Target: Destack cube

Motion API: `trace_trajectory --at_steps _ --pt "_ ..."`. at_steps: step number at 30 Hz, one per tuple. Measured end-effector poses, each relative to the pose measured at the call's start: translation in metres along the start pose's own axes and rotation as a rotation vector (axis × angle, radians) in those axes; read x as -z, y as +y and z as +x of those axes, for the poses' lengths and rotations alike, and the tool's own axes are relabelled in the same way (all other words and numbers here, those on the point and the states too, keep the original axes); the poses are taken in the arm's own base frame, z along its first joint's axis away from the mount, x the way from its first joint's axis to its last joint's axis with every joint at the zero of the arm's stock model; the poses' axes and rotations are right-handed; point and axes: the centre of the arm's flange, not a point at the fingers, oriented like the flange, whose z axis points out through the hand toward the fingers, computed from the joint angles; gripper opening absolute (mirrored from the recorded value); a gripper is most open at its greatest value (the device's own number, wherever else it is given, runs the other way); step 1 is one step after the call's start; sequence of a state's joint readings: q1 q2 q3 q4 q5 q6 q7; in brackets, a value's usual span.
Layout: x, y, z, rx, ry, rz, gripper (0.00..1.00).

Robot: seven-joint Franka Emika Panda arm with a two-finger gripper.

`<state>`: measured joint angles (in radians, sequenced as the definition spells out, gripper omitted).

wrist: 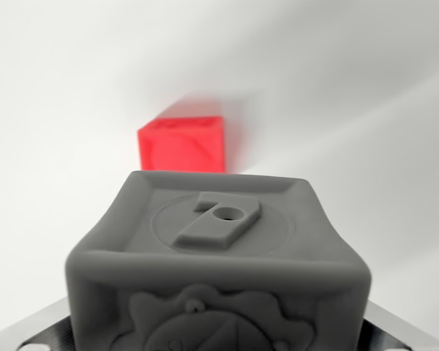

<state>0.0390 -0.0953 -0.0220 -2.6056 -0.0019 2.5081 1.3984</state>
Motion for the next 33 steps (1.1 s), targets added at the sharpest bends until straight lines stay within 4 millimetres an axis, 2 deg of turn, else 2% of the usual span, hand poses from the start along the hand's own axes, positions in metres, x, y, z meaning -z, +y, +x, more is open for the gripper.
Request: trace_trajectory --at_steps 33 --pt "-0.039 0.025 0.045 -0.06 0.0 -0.001 0.0"
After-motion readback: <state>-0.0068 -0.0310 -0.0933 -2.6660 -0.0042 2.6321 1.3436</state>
